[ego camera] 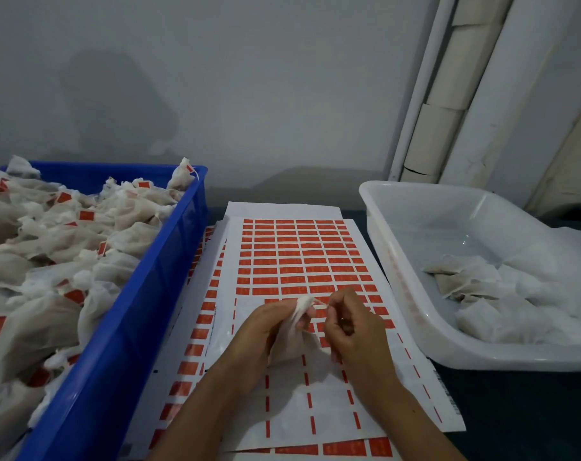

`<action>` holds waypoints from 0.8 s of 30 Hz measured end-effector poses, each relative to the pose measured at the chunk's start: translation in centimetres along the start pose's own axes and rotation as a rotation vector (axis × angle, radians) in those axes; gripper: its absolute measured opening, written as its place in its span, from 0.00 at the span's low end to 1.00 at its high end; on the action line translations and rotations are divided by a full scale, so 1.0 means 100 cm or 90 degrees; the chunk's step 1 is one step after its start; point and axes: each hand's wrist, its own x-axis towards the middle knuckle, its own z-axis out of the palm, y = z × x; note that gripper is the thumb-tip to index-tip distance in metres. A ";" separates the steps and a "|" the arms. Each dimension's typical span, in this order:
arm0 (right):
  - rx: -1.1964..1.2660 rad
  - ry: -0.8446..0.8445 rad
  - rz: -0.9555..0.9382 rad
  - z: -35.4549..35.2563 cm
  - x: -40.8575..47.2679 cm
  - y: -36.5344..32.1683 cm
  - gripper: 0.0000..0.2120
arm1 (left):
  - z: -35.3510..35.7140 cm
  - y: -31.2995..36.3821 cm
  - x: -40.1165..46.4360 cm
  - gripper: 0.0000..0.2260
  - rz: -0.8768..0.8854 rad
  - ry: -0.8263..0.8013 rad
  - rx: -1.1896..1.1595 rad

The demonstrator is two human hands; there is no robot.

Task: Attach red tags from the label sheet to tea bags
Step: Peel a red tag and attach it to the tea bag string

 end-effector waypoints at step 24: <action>0.006 -0.182 0.210 0.003 -0.001 -0.006 0.17 | 0.002 -0.003 0.006 0.10 0.151 0.049 0.042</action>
